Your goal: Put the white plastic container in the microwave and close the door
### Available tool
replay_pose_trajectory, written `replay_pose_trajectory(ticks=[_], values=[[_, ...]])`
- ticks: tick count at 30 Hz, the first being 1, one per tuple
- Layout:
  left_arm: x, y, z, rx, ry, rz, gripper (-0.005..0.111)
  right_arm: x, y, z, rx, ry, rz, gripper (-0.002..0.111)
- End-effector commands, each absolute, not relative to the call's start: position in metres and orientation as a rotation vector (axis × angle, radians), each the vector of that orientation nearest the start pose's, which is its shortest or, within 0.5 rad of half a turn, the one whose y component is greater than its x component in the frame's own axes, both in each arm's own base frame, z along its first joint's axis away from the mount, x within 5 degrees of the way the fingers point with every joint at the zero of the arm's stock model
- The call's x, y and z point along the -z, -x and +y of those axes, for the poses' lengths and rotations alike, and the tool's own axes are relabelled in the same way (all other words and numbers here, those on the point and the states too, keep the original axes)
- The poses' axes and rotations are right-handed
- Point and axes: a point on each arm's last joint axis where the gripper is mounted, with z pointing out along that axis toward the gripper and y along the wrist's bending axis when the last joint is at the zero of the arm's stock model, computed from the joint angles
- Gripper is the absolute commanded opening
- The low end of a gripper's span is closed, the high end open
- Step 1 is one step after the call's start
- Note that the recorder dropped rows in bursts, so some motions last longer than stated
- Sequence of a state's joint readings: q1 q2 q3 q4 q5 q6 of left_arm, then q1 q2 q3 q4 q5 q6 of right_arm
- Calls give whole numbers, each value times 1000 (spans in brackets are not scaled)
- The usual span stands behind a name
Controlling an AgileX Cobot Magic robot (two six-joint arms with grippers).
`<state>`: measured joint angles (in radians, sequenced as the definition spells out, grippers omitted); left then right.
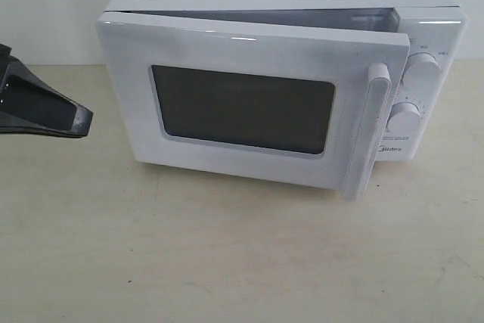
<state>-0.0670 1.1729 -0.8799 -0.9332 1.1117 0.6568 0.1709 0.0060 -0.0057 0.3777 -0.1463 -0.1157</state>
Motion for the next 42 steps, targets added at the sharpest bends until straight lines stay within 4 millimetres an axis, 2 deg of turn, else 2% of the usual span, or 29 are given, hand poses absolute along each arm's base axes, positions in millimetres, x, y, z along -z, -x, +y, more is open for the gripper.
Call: replay_pose_trajectory(ticks=[1,4,8,14,21,25,42], values=[[-313,-203,-80,1023,-470,2403,4,-213,-55,9,-184,80,1484,0],[-313,-205,-79,1009,-457,2395,4,-204,-55,13,-157,172,1581,0],[-313,-208,-78,977,-427,2375,4,-197,-54,16,-171,208,1656,0],[-314,-214,-76,924,-379,2343,4,-194,-54,16,-247,131,1694,0],[-315,-220,-73,870,-331,2307,4,-192,-55,7,-182,28,1725,0],[-316,-222,-71,845,-309,2291,4,-183,-54,5,-146,29,1822,0],[-317,-226,-69,813,-280,2268,4,-183,-54,5,-147,30,1822,0]])
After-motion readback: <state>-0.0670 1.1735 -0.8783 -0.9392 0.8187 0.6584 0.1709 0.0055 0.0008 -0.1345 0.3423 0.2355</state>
